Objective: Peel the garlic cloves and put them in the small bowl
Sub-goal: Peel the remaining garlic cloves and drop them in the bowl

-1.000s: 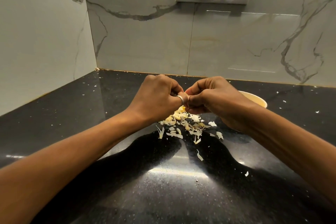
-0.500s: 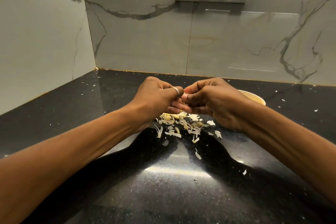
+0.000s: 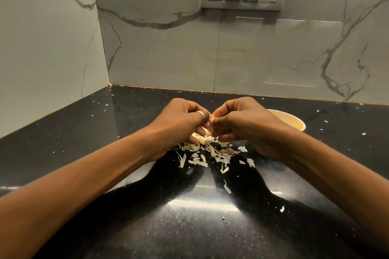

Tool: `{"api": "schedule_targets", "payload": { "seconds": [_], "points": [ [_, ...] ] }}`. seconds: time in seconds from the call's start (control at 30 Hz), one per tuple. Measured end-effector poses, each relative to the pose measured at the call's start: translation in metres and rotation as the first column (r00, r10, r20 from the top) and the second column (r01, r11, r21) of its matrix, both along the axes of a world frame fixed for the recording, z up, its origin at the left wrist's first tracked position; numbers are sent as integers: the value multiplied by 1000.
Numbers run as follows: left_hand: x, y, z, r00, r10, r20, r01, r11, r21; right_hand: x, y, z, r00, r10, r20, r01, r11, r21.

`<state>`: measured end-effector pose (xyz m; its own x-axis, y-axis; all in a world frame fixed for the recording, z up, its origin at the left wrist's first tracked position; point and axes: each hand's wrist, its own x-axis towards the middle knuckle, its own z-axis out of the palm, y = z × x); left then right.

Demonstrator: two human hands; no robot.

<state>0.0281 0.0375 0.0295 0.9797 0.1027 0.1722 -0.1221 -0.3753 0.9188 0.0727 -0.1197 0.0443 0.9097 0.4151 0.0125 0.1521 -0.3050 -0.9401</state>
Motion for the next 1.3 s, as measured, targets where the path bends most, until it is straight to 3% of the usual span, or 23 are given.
{"api": "schedule_targets", "payload": {
  "seconds": [0.13,0.3,0.57,0.63,0.7,0.77,1.0,1.2,1.3],
  "points": [
    [6,3,-1,993,13,113,-37,976,215,5,-2,-1,992,-42,120,51,996,-71],
    [10,8,-1,997,-52,62,42,986,159,5,-3,0,990,-31,134,33,999,-14],
    [14,13,0,996,-70,62,52,966,255,7,-4,1,987,35,155,-30,999,-38],
    [13,14,0,992,-70,106,26,928,372,9,-4,-1,926,73,371,13,975,-224],
    [12,14,-1,984,-74,163,-18,865,502,8,-3,-4,796,158,585,95,921,-377],
    [10,13,-2,970,-90,226,-75,775,628,6,-2,-7,701,226,676,136,889,-438],
    [8,13,-1,928,-186,322,-139,631,764,1,-3,-6,555,395,733,210,786,-582],
    [9,15,4,932,-199,304,-111,641,760,5,-4,-5,463,433,773,217,790,-573],
    [8,16,5,929,-223,296,-107,603,790,4,-5,-5,438,468,768,214,775,-594]
  ]
}}
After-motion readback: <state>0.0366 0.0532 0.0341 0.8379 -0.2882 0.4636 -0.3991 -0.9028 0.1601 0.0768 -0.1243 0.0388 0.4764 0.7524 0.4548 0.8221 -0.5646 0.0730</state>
